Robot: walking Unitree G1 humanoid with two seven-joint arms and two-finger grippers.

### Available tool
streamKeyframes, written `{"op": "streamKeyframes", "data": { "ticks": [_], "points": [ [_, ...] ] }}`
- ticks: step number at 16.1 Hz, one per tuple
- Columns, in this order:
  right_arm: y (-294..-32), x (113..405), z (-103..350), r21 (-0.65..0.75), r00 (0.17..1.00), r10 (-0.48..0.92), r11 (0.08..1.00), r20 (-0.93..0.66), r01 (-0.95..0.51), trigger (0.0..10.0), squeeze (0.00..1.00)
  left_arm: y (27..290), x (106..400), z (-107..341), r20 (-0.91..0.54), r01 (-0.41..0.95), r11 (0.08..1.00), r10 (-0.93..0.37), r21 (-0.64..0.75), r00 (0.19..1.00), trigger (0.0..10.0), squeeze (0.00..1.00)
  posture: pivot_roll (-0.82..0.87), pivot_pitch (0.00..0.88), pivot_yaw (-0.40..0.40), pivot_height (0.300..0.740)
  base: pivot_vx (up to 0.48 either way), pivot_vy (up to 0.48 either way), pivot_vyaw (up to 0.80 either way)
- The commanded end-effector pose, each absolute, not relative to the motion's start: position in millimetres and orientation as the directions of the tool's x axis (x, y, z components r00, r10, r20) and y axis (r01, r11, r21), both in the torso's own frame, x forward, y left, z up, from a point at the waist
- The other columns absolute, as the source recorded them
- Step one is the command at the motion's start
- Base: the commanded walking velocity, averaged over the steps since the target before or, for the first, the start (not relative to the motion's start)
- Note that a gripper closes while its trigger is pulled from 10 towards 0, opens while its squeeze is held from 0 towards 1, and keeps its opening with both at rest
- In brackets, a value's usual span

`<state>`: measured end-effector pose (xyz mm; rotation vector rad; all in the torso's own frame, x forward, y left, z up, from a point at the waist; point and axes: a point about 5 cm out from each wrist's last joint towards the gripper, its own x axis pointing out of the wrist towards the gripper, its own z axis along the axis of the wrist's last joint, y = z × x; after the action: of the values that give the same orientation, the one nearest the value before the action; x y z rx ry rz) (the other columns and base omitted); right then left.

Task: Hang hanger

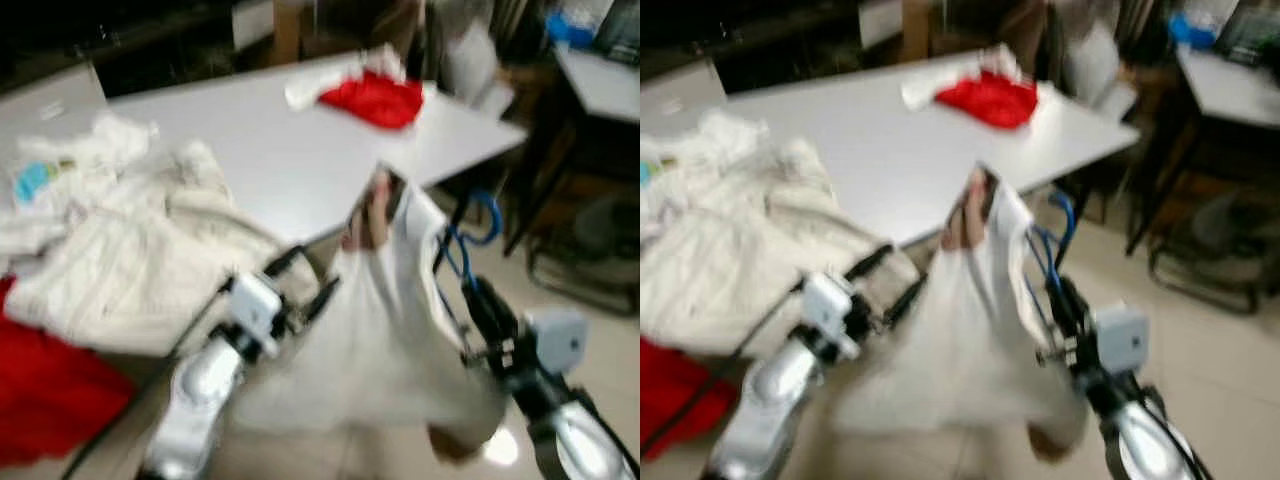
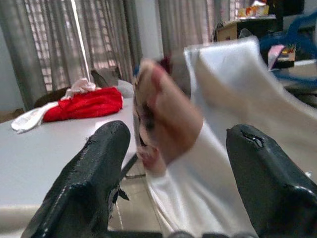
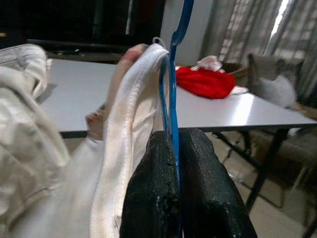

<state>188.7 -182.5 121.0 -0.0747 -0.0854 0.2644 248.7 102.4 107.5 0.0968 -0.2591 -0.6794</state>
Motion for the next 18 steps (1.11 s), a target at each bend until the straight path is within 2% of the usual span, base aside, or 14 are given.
{"op": "streamKeyframes", "data": {
  "ticks": [1, 7, 9, 10, 12, 18],
  "points": [
    [-182.2, 194.4, 125.9, -0.099, 0.954, 0.287, 0.955, 0.089, -0.278, 10.0, 0.00, 104.2, 251.7, 110.9, 0.211, 0.603, 0.778, -0.628, 0.175, 0.749, 10.0, 0.00, -0.08, 0.000, -0.009, 0.740, 0.000, 0.000, 0.00],
    [-184.5, 218.5, 133.9, -0.119, 0.944, 0.307, 0.948, 0.118, -0.294, 10.0, 0.00, 105.1, 255.7, 112.3, 0.209, 0.592, 0.789, -0.614, 0.165, 0.761, 10.0, 0.00, -0.07, 0.000, -0.006, 0.740, 0.000, 0.000, 0.00],
    [-179.2, 223.1, 136.1, -0.123, 0.931, 0.341, 0.937, 0.134, -0.326, 10.0, 0.00, 105.5, 256.3, 112.8, 0.208, 0.586, 0.791, -0.612, 0.176, 0.763, 10.0, 0.00, -0.07, 0.000, -0.004, 0.740, 0.000, 0.000, 0.00],
    [-171.9, 226.1, 138.8, -0.195, 0.898, 0.421, 0.898, 0.128, -0.394, 10.0, 0.00, 104.9, 257.1, 113.0, 0.209, 0.586, 0.790, -0.613, 0.180, 0.762, 10.0, 0.00, -0.08, 0.000, 0.003, 0.740, 0.000, 0.000, 0.00],
    [-166.9, 231.2, 144.1, -0.234, 0.865, 0.486, 0.862, 0.129, -0.449, 10.0, 0.00, 103.2, 258.5, 113.9, 0.212, 0.588, 0.788, -0.615, 0.182, 0.759, 10.0, 0.00, -0.08, 0.000, 0.003, 0.740, 0.000, 0.000, 0.00],
    [-171.3, 248.0, 154.7, -0.260, 0.847, 0.512, 0.845, 0.142, -0.467, 10.0, 0.00, 101.3, 262.2, 115.4, 0.217, 0.577, 0.793, -0.608, 0.193, 0.763, 10.0, 0.00, -0.07, 0.000, -0.001, 0.740, 0.000, -0.044, 0.00]
  ]
}}
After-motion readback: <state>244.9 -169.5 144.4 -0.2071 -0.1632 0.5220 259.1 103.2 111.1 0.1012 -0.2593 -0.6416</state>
